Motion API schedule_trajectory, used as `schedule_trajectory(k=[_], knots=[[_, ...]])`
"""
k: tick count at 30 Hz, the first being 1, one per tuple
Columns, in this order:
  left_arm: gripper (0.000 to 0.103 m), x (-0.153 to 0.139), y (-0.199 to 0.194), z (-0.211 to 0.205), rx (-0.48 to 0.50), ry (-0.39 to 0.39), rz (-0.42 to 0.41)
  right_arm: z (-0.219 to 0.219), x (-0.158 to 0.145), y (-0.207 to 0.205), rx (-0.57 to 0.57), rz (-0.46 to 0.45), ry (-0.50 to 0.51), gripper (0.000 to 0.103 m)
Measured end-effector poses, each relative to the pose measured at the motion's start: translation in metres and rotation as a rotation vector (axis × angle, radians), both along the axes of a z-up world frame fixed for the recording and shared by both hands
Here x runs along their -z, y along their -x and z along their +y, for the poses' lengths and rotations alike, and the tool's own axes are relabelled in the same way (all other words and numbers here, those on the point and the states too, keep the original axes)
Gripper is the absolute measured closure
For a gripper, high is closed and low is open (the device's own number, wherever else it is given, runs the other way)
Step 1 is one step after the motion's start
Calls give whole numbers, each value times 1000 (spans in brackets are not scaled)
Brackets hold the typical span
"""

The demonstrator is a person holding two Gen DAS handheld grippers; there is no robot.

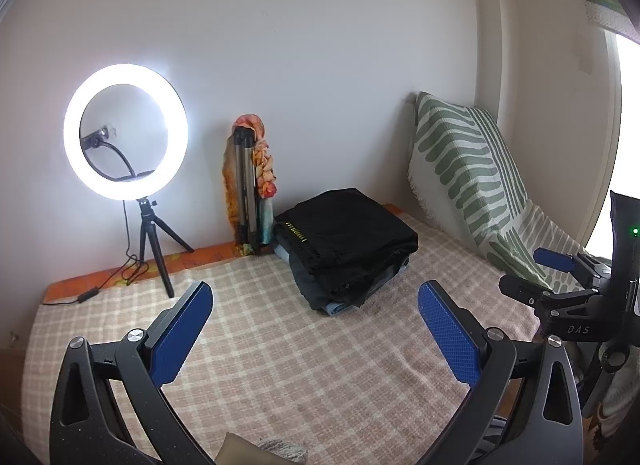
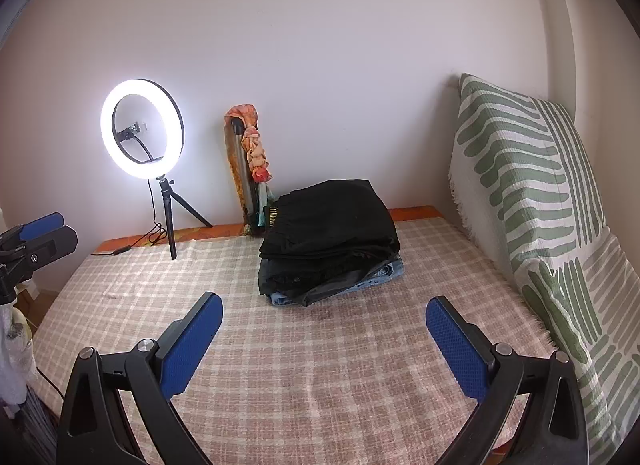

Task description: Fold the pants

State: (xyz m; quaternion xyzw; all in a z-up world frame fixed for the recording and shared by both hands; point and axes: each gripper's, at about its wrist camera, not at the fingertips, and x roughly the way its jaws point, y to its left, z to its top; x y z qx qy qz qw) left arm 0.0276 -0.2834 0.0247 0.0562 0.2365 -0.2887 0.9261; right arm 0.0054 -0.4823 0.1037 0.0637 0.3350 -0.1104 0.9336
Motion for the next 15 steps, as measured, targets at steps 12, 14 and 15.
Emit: schedule_trajectory(k=[12,14,15], knots=[[1,-1,1,1,1,2,-1,5,-2,-5,-20,-4,-7,0],[1,-1,1,1,3,3,-1,5,-1,-5,-21,-6,-19,0],[1,-1,1,2,2,3,-1,5,0,-6,-21,-6,-22,0]])
